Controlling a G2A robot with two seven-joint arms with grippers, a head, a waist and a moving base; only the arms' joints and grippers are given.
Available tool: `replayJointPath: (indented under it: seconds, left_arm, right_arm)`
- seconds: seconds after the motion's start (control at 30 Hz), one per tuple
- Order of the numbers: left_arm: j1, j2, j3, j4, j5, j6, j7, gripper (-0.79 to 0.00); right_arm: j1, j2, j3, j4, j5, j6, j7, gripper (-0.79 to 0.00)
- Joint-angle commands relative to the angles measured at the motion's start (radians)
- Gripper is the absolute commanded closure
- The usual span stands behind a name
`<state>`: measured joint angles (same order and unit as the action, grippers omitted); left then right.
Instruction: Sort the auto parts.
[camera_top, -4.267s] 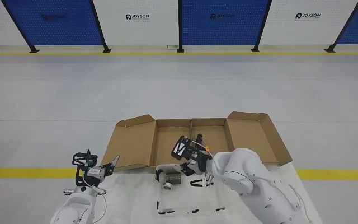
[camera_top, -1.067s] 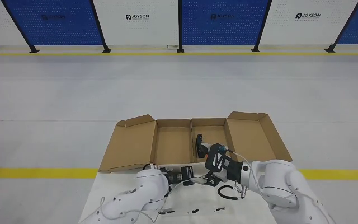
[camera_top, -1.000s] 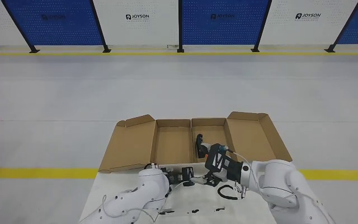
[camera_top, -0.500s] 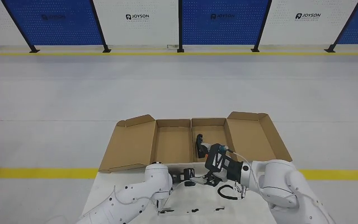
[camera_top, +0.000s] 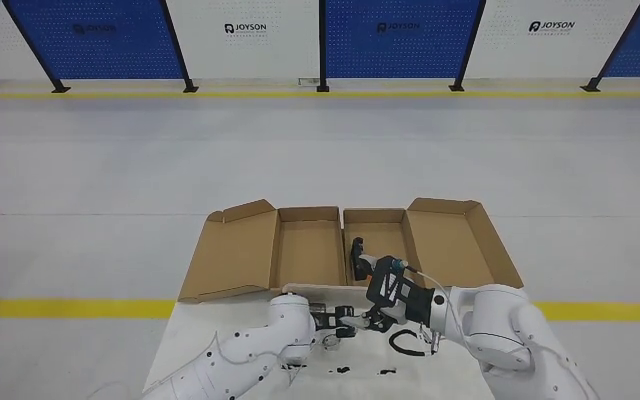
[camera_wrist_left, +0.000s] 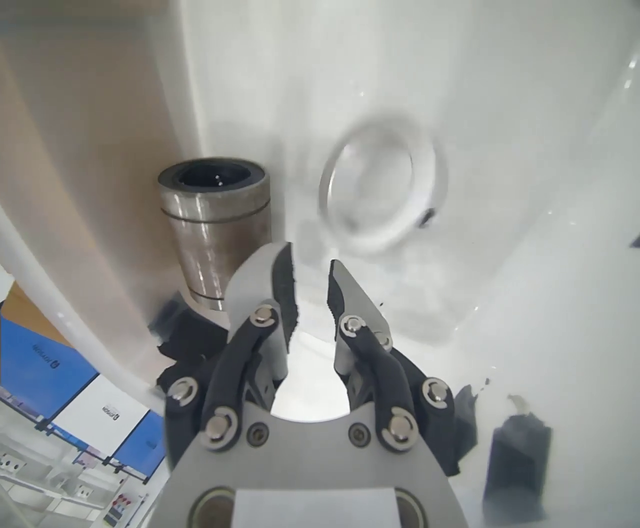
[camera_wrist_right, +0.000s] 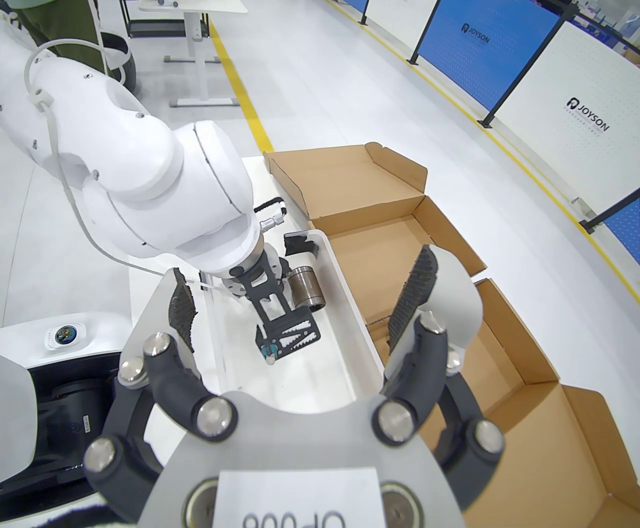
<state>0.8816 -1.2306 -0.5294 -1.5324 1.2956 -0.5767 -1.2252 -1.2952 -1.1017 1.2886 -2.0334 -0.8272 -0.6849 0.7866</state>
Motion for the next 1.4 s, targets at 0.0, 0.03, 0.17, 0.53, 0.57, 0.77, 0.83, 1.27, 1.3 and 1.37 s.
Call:
replayJointPath:
  seconds: [0.0, 0.03, 0.17, 0.53, 0.57, 0.77, 0.83, 1.27, 1.3, 1.37]
  left_arm:
    - [0.017, 0.006, -0.008, -0.039, -0.002, -0.004, -0.014, 0.000]
    - [0.026, 0.010, -0.011, -0.059, 0.001, -0.002, -0.016, 0.000]
    - [0.063, 0.032, -0.021, -0.135, 0.023, 0.001, -0.019, 0.000]
    - [0.203, 0.101, -0.140, -0.367, 0.082, -0.012, 0.009, 0.000]
    - [0.214, 0.105, -0.154, -0.376, 0.081, -0.006, 0.012, 0.000]
    - [0.223, 0.111, -0.191, -0.345, 0.048, -0.001, 0.009, -0.785]
    - [0.211, 0.107, -0.190, -0.324, 0.029, 0.002, 0.007, -0.785]
    - [0.084, 0.052, -0.137, -0.156, -0.111, 0.079, -0.004, -0.785]
    - [0.070, 0.046, -0.131, -0.136, -0.130, 0.086, -0.007, -0.785]
    - [0.044, 0.033, -0.117, -0.096, -0.164, 0.099, -0.011, -0.785]
  right_arm:
    - [0.000, 0.000, 0.000, 0.000, 0.000, 0.000, -0.001, -0.785]
    - [0.000, 0.000, 0.000, 0.000, 0.000, 0.000, -0.001, -0.785]
    - [0.000, 0.000, 0.000, 0.000, 0.000, 0.000, -0.001, -0.785]
    - [0.000, 0.000, 0.000, 0.000, 0.000, 0.000, -0.001, -0.785]
    - [0.000, 0.000, 0.000, 0.000, 0.000, 0.000, -0.001, -0.785]
    - [0.000, 0.000, 0.000, 0.000, 0.000, 0.000, -0.001, -0.785]
    - [0.000, 0.000, 0.000, 0.000, 0.000, 0.000, -0.001, -0.785]
    - [0.000, 0.000, 0.000, 0.000, 0.000, 0.000, -0.001, -0.785]
    - [0.000, 0.000, 0.000, 0.000, 0.000, 0.000, -0.001, -0.785]
    - [0.000, 0.000, 0.000, 0.000, 0.000, 0.000, -0.001, -0.785]
